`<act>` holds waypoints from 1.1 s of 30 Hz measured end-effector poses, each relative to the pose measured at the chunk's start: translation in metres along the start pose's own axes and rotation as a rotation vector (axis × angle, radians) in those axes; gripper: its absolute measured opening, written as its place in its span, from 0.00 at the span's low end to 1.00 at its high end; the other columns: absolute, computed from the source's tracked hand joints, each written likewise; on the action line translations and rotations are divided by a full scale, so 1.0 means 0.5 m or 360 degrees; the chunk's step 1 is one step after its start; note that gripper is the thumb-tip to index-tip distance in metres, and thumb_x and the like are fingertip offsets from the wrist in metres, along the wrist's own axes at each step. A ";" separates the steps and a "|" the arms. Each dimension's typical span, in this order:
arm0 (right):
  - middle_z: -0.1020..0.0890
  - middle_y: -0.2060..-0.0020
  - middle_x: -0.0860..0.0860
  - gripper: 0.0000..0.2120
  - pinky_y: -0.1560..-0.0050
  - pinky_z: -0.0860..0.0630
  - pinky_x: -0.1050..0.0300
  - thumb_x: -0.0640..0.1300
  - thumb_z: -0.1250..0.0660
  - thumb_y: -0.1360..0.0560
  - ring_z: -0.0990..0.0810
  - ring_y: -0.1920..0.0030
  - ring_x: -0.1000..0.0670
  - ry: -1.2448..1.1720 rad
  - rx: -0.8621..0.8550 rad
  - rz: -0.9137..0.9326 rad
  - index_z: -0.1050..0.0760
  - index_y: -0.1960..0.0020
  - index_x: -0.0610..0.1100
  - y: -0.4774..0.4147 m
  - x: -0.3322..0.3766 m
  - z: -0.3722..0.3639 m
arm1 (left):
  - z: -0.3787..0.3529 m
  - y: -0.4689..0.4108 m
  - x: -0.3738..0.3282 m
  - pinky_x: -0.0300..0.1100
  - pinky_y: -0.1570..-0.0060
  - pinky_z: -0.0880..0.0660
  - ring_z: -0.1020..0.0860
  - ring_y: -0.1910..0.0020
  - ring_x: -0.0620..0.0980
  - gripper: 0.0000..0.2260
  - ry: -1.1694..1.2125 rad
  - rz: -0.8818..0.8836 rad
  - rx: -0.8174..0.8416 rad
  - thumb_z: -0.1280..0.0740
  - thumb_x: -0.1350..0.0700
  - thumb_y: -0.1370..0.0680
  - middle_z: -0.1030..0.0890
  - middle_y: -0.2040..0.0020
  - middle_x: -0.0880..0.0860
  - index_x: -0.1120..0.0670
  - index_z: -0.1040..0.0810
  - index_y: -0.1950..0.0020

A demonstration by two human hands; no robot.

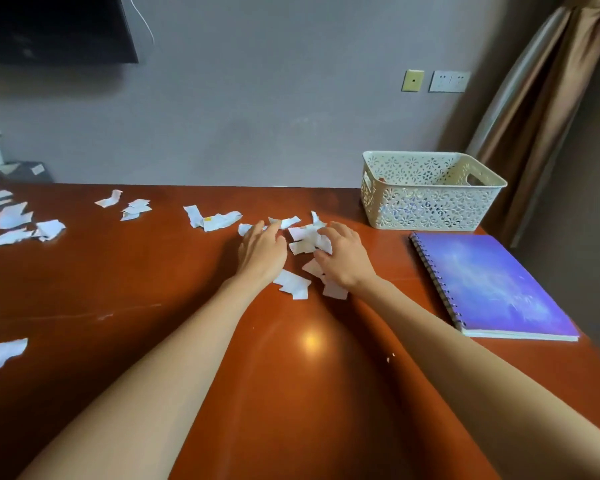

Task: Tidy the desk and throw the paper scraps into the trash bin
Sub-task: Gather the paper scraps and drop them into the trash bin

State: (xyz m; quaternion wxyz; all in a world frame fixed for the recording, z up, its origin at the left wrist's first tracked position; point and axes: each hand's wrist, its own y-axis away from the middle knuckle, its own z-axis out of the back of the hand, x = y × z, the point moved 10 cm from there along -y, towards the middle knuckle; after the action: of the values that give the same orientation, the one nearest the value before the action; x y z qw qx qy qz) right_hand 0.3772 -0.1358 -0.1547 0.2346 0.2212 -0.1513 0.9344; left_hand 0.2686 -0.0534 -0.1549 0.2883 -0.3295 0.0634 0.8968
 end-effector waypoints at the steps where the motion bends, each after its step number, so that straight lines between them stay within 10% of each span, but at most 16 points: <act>1: 0.40 0.25 0.45 0.23 0.26 0.44 0.47 0.47 0.42 0.22 0.45 0.24 0.43 0.0008 0.0037 -0.0012 0.37 0.28 0.44 -0.022 0.000 -0.009 | -0.003 -0.024 0.011 0.55 0.26 0.43 0.43 0.25 0.55 0.20 -0.0051 0.0023 0.0010 0.47 0.56 0.19 0.39 0.24 0.54 0.51 0.36 0.27; 6: 0.50 0.23 0.47 0.25 0.24 0.51 0.41 0.54 0.48 0.20 0.54 0.23 0.43 0.0142 0.0293 -0.0061 0.44 0.25 0.49 -0.119 -0.010 -0.060 | -0.015 -0.088 0.019 0.55 0.25 0.47 0.46 0.24 0.57 0.20 -0.0192 0.0057 0.0223 0.49 0.55 0.19 0.42 0.23 0.55 0.50 0.38 0.26; 13: 0.33 0.28 0.47 0.19 0.27 0.42 0.53 0.46 0.42 0.20 0.38 0.27 0.46 -0.0140 0.0464 0.0040 0.31 0.30 0.47 -0.134 -0.002 -0.096 | -0.009 -0.074 -0.002 0.50 0.33 0.36 0.32 0.32 0.59 0.17 -0.0329 -0.0027 0.0287 0.48 0.58 0.18 0.29 0.32 0.60 0.59 0.29 0.32; 22: 0.25 0.35 0.45 0.16 0.42 0.38 0.62 0.39 0.46 0.19 0.31 0.33 0.45 -0.0067 0.0337 0.0327 0.25 0.37 0.39 0.023 0.017 -0.052 | -0.050 0.061 0.012 0.43 0.31 0.40 0.38 0.28 0.51 0.18 -0.0206 -0.0102 0.0318 0.49 0.60 0.19 0.34 0.28 0.52 0.55 0.30 0.31; 33: 0.24 0.39 0.42 0.15 0.33 0.46 0.66 0.39 0.46 0.19 0.31 0.32 0.45 -0.0098 0.0278 0.0310 0.26 0.36 0.39 0.255 0.019 -0.016 | -0.056 0.329 -0.036 0.41 0.34 0.39 0.38 0.29 0.49 0.18 -0.0146 -0.0188 0.0335 0.49 0.62 0.20 0.35 0.29 0.49 0.55 0.31 0.31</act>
State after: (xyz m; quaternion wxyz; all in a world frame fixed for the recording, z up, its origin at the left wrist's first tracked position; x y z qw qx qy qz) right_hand 0.3026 -0.2366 -0.1798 0.1179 0.2536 -0.0971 0.9552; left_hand 0.2035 -0.2063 -0.1778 0.3763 -0.2593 0.1245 0.8807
